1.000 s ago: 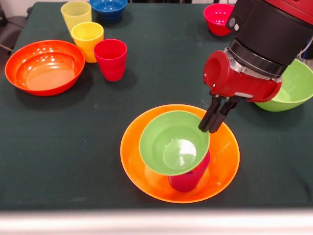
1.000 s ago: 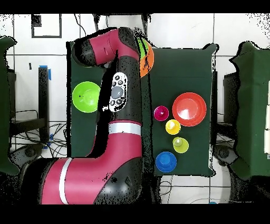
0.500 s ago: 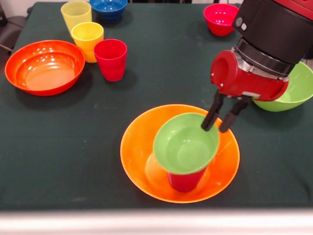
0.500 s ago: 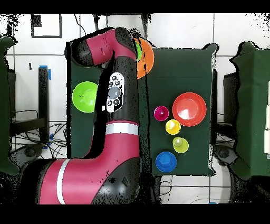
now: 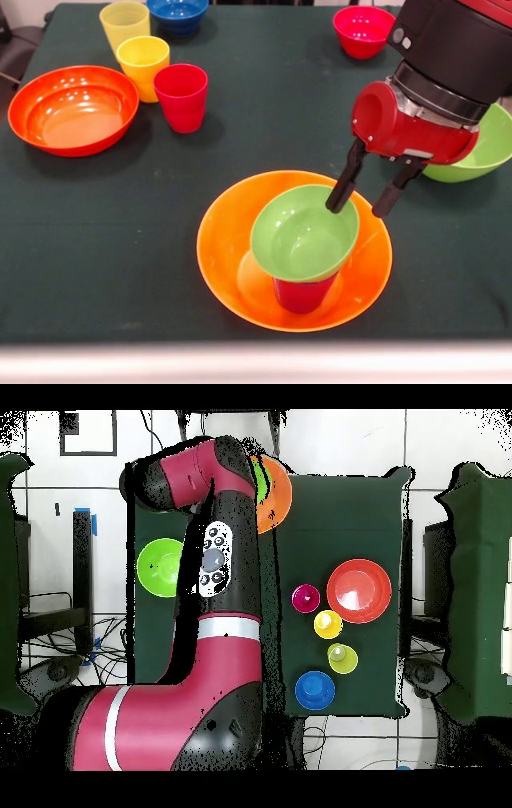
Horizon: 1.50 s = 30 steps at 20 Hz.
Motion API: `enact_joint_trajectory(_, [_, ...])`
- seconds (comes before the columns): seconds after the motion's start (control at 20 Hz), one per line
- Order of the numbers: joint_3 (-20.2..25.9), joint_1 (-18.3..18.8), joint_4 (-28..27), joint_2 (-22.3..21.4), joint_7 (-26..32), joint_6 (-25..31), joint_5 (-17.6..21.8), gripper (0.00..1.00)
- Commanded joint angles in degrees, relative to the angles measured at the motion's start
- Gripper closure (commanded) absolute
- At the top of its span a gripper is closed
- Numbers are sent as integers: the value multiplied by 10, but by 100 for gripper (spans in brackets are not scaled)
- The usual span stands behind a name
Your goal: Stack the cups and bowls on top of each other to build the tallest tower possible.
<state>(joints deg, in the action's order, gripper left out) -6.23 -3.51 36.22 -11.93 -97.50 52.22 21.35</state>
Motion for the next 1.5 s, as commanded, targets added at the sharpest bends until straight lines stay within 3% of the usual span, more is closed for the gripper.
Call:
enact_joint_trajectory(0.05, [24,-5,54,11,18,44,3,0])
enact_joint_trajectory(0.5, [26,-3,63,5,16,34,0,0])
enact_joint_trajectory(0.55, [26,-3,65,4,10,29,-1,100])
enact_joint_trajectory(1.5, [33,5,90,-6,20,2,-6,100])
